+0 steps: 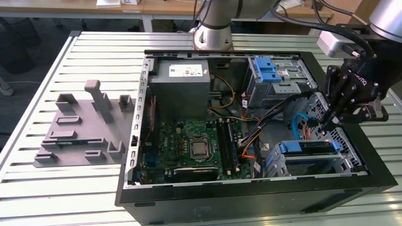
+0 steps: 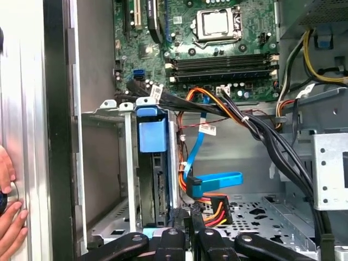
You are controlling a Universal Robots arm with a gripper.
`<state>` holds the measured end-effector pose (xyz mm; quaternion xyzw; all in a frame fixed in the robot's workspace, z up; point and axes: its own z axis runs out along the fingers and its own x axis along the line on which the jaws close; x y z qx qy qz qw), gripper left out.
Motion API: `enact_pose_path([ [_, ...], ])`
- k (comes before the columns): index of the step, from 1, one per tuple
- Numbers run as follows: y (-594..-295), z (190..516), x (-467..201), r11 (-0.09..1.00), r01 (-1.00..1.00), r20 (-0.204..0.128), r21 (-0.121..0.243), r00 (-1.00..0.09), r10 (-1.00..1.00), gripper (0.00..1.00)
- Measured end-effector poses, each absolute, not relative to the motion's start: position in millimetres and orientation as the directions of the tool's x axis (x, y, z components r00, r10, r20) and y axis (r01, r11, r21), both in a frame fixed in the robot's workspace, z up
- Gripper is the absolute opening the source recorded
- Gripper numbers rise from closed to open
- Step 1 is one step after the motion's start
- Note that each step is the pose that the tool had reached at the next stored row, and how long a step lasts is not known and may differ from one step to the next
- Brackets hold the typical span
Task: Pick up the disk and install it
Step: 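Insert the first disk wire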
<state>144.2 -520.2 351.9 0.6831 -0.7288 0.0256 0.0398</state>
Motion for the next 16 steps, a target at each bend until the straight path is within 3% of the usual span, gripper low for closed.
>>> enact_pose_path([
  [16,-531.2,348.8,136.3,0.048,-0.999,0.088,0.012,-0.047,-0.995,0.16],
])
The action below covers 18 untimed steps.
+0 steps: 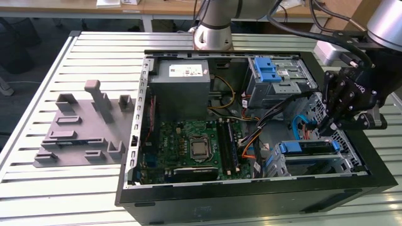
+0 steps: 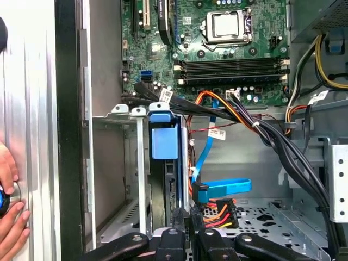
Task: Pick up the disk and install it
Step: 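Insert the first disk wire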
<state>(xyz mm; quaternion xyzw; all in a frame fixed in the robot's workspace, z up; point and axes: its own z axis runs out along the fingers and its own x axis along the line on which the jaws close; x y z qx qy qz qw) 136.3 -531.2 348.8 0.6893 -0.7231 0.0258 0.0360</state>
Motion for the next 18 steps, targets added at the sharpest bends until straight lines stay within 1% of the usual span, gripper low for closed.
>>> enact_pose_path([
  [18,-541.2,348.5,131.9,0.047,-0.999,0.087,0.011,-0.046,-0.995,0.16],
])
